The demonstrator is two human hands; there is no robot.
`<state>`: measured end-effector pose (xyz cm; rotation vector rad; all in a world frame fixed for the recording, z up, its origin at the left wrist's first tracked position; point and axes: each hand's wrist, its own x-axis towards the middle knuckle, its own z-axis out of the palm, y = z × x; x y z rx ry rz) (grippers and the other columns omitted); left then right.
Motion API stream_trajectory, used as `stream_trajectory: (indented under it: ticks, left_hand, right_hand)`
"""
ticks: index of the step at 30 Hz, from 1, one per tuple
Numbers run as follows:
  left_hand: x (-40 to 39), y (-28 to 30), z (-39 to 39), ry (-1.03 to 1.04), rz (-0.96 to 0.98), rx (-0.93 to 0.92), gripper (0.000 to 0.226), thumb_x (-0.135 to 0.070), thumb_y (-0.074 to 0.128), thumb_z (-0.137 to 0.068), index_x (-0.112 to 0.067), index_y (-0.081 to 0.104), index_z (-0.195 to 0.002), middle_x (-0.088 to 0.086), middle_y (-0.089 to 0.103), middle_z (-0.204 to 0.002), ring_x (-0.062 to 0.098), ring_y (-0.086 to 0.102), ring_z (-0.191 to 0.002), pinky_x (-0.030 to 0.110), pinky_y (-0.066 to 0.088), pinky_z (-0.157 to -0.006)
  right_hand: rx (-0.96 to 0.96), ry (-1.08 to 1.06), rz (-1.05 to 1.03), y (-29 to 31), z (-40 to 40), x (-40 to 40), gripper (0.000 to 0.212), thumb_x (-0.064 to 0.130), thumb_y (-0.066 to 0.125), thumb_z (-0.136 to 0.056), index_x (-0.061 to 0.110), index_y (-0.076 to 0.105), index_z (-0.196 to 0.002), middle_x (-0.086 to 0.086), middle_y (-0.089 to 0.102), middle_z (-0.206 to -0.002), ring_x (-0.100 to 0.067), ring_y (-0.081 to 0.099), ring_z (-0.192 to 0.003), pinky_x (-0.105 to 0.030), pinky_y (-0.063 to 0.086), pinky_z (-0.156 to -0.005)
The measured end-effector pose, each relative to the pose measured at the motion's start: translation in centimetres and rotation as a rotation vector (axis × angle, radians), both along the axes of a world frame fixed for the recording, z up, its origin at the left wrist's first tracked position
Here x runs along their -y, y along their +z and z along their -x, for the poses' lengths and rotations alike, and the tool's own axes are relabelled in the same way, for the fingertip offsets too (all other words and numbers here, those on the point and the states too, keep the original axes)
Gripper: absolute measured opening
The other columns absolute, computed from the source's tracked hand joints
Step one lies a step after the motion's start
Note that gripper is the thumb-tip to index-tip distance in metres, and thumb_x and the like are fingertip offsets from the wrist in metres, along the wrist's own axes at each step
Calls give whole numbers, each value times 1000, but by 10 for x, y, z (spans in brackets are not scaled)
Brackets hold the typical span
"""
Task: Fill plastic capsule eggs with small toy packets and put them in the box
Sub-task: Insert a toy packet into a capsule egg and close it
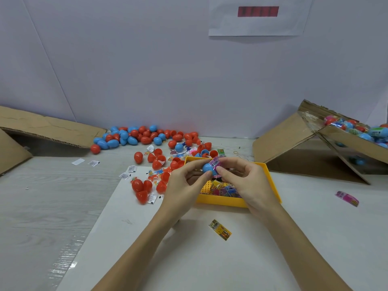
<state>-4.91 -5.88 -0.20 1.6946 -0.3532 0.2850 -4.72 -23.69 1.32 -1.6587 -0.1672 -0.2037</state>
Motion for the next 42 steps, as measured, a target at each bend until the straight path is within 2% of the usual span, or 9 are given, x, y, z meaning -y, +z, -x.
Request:
stream_trajectory:
  ticks: [8,11,14,17,20,26,32,36,42]
  left_hand:
    - [0,-2,0,19,49,93,32,-18,75,-92,-17,69,-124,-8,74,-114,13,71,-108,29,59,-93]
    - [2,-2,2,15,31,129,43,-22,78,-89,-22,67,-130,-11,73,-117,14,70,-109,25,58,-91]
    - [4,-3,3,99,-96,259,50,-23,79,-88,-25,64,-135,-13,69,-123,11,67,-111,20,56,-89]
    - [5,-4,2,136,-195,361,54,-16,75,-91,-22,58,-143,-13,64,-130,12,62,-120,24,53,-96]
    - [5,-2,1,133,-224,417,58,-11,73,-94,-20,54,-147,-13,62,-131,12,59,-123,19,47,-101]
    - [4,-2,1,136,-207,422,61,-12,75,-91,-17,51,-148,-11,62,-136,7,61,-121,16,49,-97]
    - [3,-3,0,96,-210,437,45,-16,67,-97,-18,60,-141,-9,64,-134,13,57,-128,29,51,-102]
    - [3,-5,-1,77,-232,449,42,-16,59,-102,-22,56,-143,-11,62,-138,9,54,-133,19,44,-105]
    - [-1,-7,-3,103,-228,474,37,-16,54,-104,-20,60,-140,-10,64,-135,6,57,-129,20,47,-103]
  right_hand:
    - [-55,34,-73,3,3,-2,17,26,80,-88,31,79,-104,10,79,-102,-9,75,-98,-20,60,-75]
    - [-120,48,-209,4,5,-7,21,29,81,-82,28,79,-103,6,80,-104,-12,75,-102,-20,59,-77]
    - [-252,116,-388,4,6,-10,37,27,83,-76,18,77,-111,-2,79,-109,-16,75,-105,-22,60,-80]
    - [-387,201,-576,7,8,-12,43,17,80,-81,6,71,-122,-11,78,-112,-18,76,-98,-22,60,-76]
    - [-450,249,-691,11,8,-12,40,13,76,-88,1,69,-126,-13,77,-111,-18,75,-93,-23,61,-75]
    - [-475,240,-690,13,9,-15,47,17,80,-81,4,69,-125,-13,77,-111,-16,75,-90,-26,61,-81]
    - [-535,312,-725,14,11,-15,35,20,80,-85,3,77,-115,-12,76,-101,-20,75,-86,-28,61,-75]
    - [-566,330,-772,14,12,-19,24,20,81,-85,7,82,-105,-16,75,-113,-25,76,-94,-32,62,-77]
    - [-609,364,-830,17,15,-24,25,21,84,-77,8,84,-98,-18,76,-111,-27,77,-97,-33,63,-77]
